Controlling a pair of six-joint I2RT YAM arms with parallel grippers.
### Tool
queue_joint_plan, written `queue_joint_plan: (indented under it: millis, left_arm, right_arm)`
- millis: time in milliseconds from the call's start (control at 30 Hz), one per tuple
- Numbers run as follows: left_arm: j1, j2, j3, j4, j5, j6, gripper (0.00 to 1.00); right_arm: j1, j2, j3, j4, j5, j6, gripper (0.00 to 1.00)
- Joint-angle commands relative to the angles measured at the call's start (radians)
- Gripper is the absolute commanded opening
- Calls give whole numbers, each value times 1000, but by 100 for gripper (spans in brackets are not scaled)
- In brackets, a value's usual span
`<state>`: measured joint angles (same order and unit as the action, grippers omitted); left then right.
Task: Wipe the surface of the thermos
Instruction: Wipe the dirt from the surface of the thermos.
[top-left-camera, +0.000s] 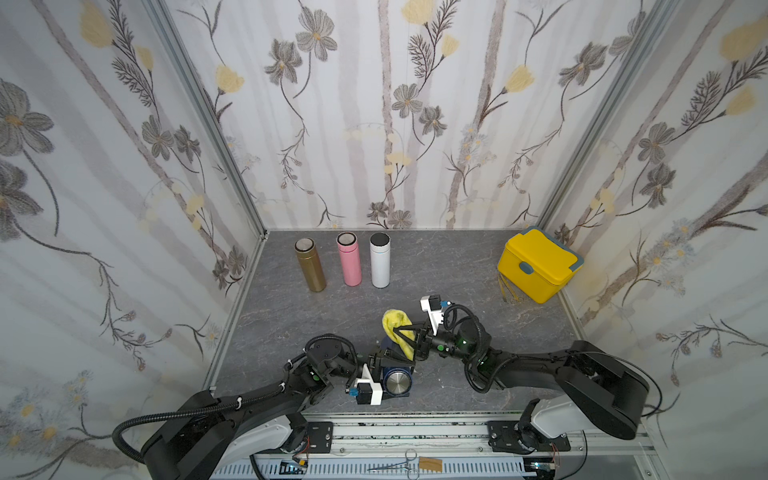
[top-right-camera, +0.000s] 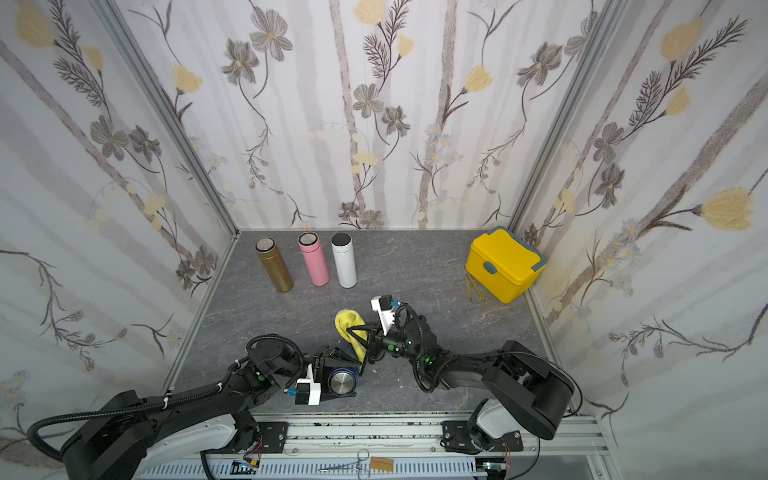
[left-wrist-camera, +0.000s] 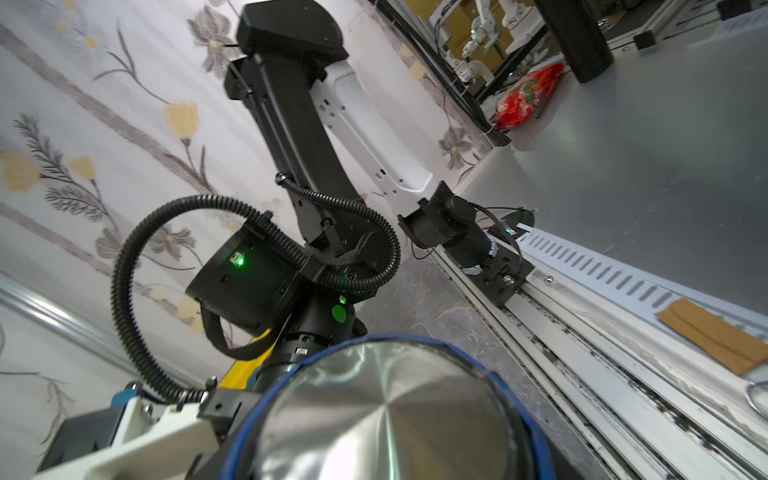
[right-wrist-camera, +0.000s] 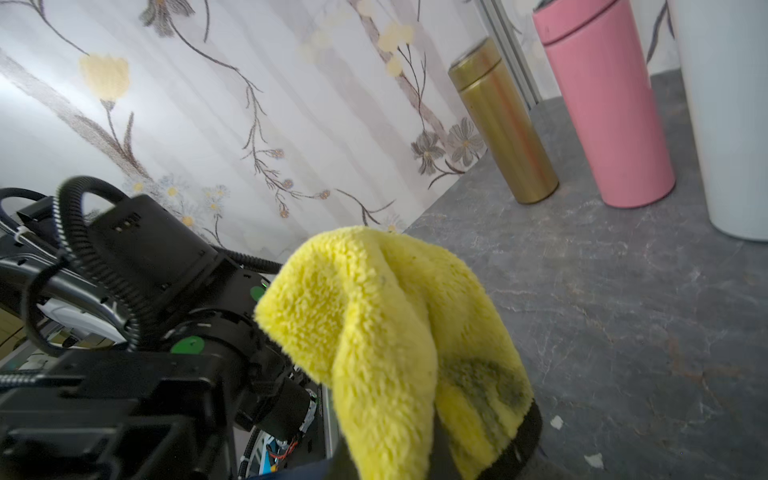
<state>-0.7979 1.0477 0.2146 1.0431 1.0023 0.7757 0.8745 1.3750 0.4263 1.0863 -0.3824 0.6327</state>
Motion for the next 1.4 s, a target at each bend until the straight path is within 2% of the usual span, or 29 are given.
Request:
queue_joint_plan:
  millis: [0,133,267,367,433,500,600,667,767,967,1033,1267,1367]
  left_arm:
    - [1,1,1,266,-134,-184,0]
    - [0,34,32,322,-248,-323,0]
    - [0,90,50,436,-370,-470,0]
    - [0,133,66,519,-488,-594,0]
    - [0,153,74,556,-557,-668,0]
    - [0,167,86,561,-586,-718,0]
    - [0,162,138,455,-633,-781,0]
    - [0,155,177,375,-682,-808,0]
    - [-2,156,179,382,-738,-831,0]
    - [-1,155,217,295,-769,-873,0]
    - [-3,154,219,293,-771,-874,0]
    - [-6,138,228,255,-799,-892,0]
    - [-11,140,251,217,-826,-927,0]
  right_arm:
    - [0,-107,17,-147,101,-56,0]
    - [6,-145,-63,-81,131,-9,0]
    - [49,-50,-190,126,168,46,0]
    - [50,-7,-224,219,168,63,0]
    - [50,-59,-205,176,163,47,0]
    - [60,-168,-149,16,185,9,0]
    - [92,-325,-78,-176,255,-47,0]
    - [97,-391,-72,-218,281,-52,0]
    - [108,-421,-110,-209,295,-40,0]
    - [151,-262,-207,-54,334,-21,0]
    - [154,-258,-210,-28,327,-22,0]
    - [211,-449,-59,-259,381,-131,0]
    - [234,-453,-34,-277,403,-143,0]
